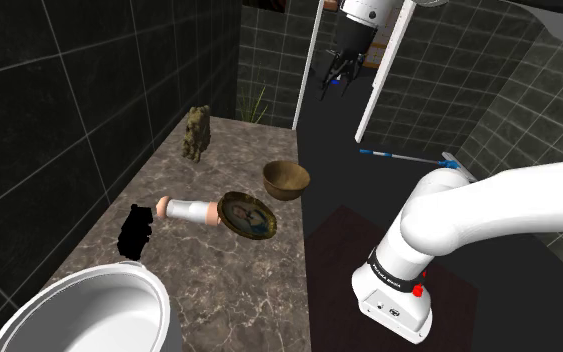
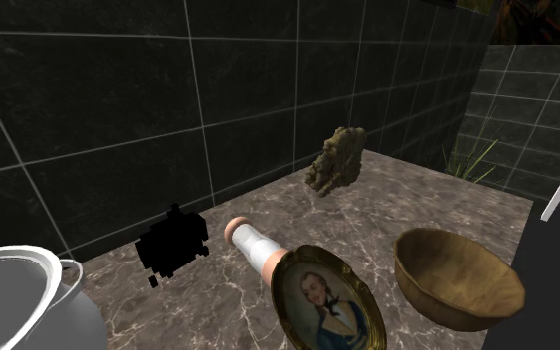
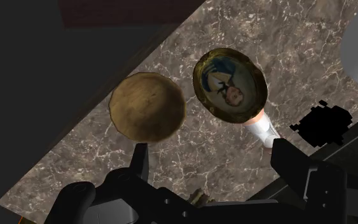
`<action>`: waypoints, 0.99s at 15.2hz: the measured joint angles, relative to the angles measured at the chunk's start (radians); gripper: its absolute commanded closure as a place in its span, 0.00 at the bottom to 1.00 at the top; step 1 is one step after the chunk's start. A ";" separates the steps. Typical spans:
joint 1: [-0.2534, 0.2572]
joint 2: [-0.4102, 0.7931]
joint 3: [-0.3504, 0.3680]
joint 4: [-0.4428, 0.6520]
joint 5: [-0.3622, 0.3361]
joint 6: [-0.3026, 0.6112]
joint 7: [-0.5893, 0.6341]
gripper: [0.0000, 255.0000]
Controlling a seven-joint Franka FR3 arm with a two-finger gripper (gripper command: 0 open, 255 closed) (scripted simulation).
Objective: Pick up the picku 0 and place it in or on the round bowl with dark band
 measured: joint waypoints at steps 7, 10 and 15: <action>0.005 0.025 0.114 -0.074 0.064 0.086 0.168 0.00; 0.014 0.056 0.192 -0.092 0.108 0.131 0.279 0.00; 0.020 0.140 0.314 -0.112 0.167 0.228 0.453 0.00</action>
